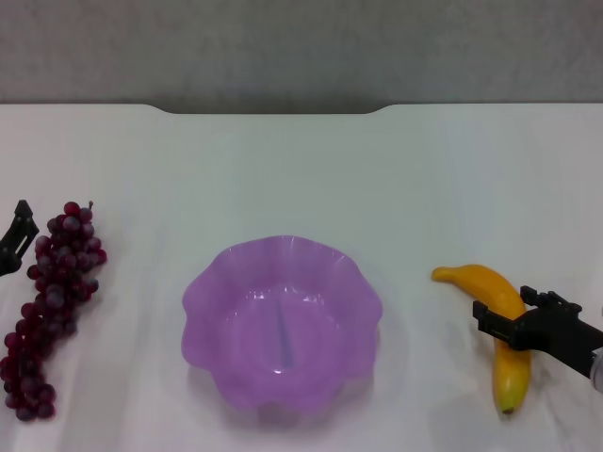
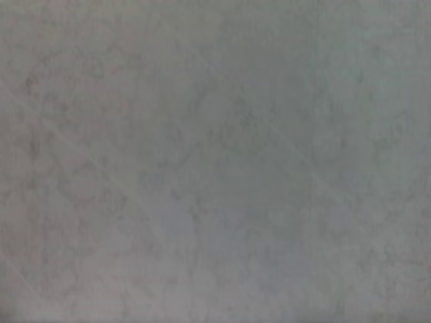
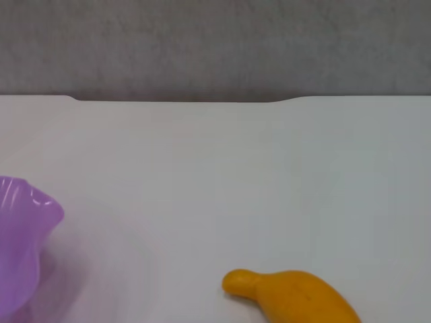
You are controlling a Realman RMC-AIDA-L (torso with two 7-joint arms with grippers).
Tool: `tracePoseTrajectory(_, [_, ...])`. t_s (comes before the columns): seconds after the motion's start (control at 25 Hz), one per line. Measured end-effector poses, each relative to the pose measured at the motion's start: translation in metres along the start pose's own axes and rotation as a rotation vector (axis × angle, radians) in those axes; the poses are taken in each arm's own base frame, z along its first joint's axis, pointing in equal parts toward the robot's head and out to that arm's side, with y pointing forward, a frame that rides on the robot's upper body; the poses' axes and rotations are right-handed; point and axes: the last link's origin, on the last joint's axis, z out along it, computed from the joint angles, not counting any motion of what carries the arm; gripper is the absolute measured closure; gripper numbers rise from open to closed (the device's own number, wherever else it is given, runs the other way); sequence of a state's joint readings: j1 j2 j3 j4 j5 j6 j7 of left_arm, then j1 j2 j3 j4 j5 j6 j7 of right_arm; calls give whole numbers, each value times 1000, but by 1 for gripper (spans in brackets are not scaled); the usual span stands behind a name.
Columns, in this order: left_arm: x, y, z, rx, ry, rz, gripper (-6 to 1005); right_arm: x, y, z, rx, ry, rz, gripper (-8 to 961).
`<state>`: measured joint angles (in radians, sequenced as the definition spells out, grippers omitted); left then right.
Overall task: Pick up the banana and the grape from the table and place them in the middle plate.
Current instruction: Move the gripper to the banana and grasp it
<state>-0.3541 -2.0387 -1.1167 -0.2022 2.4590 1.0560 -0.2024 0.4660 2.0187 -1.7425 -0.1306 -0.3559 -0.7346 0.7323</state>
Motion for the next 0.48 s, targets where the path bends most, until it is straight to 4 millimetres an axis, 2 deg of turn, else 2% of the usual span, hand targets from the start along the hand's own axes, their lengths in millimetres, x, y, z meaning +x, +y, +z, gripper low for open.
tracePoseTrajectory(0.48, [0, 0, 0, -1, 1, 6, 109, 0, -3, -1, 6, 4, -1, 81])
